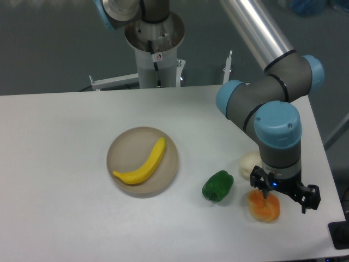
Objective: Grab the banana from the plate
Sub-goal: 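Move the gripper from the orange pepper over the banana on the plate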
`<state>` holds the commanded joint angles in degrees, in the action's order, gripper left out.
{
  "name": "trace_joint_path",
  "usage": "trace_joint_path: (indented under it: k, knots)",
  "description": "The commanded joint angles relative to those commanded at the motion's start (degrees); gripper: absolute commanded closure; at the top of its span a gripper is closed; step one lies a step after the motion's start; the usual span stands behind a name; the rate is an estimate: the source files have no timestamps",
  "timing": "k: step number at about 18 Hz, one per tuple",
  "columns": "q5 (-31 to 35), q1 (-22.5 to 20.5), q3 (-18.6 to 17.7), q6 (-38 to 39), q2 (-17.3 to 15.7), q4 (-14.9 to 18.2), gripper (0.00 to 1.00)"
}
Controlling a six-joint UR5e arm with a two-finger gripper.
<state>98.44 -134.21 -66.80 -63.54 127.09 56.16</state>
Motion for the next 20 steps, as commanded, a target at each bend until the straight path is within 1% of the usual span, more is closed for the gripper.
trace_joint_path:
  k: [3, 5, 10, 13, 15, 18, 20]
  knots:
    - [-0.1, 0.0, -1.1, 0.1, -1.0, 0.0, 0.0]
    - [0.0, 0.3, -3.1, 0.3, -2.2, 0.1, 0.0]
    - [-0.7, 0.7, -12.5, 1.0, -8.6, 0.3, 0.0]
    - [-0.7, 2.2, -18.2, 3.2, -12.3, 0.4, 0.0]
    - [-0.9, 2.9, -21.3, 5.8, -14.8, 0.8, 0.0]
    - [-1.8, 4.5, -26.4, 10.9, -17.4, 1.0, 0.0]
    - [-4.6, 5.8, -29.1, 14.7, -18.9, 0.9, 0.0]
